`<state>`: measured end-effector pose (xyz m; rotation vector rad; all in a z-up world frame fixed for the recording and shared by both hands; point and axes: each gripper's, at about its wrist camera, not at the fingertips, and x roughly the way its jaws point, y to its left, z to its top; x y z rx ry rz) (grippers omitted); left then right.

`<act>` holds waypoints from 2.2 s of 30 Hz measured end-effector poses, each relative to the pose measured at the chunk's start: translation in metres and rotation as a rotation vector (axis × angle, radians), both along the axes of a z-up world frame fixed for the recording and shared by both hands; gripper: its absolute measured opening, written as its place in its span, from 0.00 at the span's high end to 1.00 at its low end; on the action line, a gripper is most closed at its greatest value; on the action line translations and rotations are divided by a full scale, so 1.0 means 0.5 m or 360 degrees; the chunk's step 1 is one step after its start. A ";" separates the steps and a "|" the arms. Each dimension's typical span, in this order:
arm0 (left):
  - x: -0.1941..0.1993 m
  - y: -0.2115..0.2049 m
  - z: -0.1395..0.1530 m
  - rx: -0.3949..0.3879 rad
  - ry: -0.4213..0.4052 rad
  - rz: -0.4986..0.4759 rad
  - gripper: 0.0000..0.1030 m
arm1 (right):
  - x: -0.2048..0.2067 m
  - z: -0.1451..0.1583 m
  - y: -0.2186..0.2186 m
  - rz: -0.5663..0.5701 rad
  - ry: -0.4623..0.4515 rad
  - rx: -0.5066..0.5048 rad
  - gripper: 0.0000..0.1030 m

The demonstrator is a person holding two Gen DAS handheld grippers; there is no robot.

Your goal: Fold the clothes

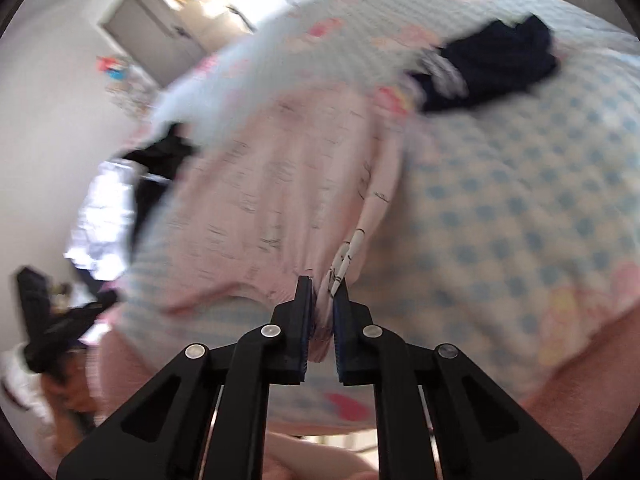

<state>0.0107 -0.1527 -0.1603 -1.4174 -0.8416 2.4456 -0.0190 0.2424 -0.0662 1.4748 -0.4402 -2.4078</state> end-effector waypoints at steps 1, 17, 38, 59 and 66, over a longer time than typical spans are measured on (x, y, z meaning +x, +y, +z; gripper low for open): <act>-0.003 -0.016 -0.021 0.0038 -0.0072 0.0012 0.81 | -0.005 -0.014 0.002 0.0003 -0.0041 -0.0029 0.75; -0.027 0.036 0.004 0.0170 0.0136 -0.0050 0.92 | -0.056 -0.075 -0.035 0.0121 -0.0103 -0.0175 0.89; -0.008 0.067 0.105 -0.0119 0.0391 0.0019 0.88 | -0.049 -0.025 -0.029 0.0160 -0.0027 0.0034 0.72; 0.000 0.101 0.002 -0.0454 -0.0070 -0.0187 0.69 | -0.007 -0.045 -0.081 0.0393 -0.0087 0.0050 0.67; -0.069 0.222 0.059 -0.0203 0.0250 -0.0470 0.68 | -0.063 -0.071 0.022 0.0133 -0.0182 0.0015 0.64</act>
